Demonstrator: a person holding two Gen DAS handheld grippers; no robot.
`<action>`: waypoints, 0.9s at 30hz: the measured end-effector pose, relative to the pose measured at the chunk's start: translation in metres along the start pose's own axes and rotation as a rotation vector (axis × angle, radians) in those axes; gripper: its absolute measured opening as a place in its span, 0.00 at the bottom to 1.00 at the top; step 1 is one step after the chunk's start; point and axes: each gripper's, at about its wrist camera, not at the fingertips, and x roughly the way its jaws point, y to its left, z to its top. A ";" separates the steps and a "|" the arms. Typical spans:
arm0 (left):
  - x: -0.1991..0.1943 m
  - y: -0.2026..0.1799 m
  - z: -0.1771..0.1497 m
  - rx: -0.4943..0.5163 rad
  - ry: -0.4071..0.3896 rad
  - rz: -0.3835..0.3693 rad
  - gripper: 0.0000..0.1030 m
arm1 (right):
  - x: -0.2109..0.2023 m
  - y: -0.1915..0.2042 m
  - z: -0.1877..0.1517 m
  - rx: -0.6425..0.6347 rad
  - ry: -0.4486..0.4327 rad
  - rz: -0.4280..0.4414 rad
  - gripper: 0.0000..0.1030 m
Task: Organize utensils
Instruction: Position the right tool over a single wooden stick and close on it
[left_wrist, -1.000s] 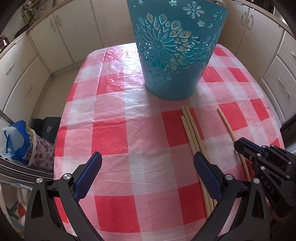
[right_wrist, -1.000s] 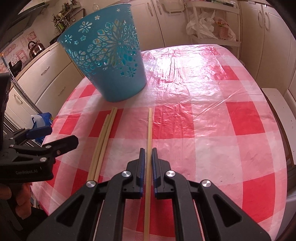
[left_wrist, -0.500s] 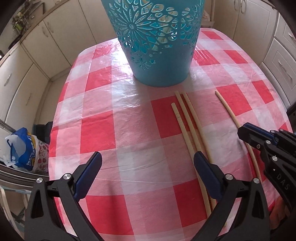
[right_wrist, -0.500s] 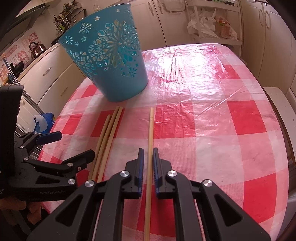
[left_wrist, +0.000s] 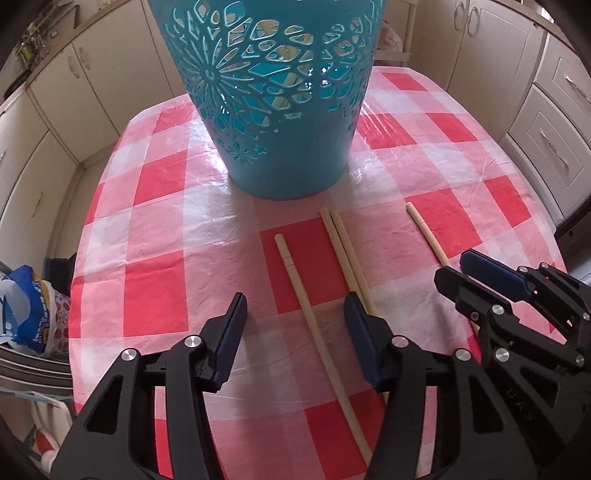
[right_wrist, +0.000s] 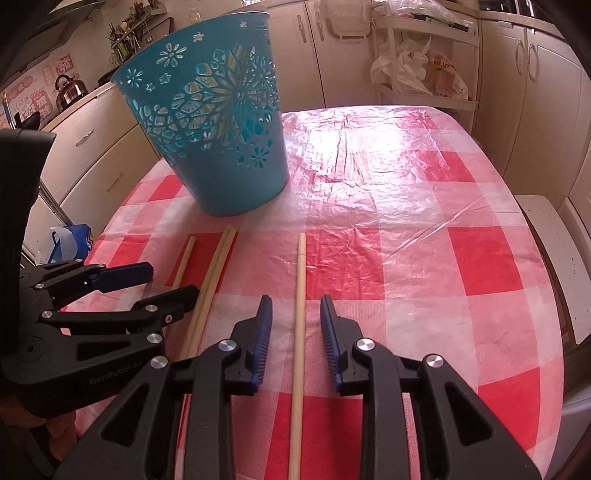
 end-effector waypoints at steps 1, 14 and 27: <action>0.000 -0.001 0.000 0.008 0.001 -0.019 0.38 | -0.001 0.000 -0.001 -0.009 0.001 -0.003 0.26; 0.003 0.020 0.015 0.006 0.048 -0.127 0.24 | 0.009 -0.014 0.018 0.013 0.039 -0.022 0.19; 0.005 0.011 0.016 0.046 0.043 -0.136 0.09 | 0.012 -0.013 0.018 0.004 0.044 -0.034 0.07</action>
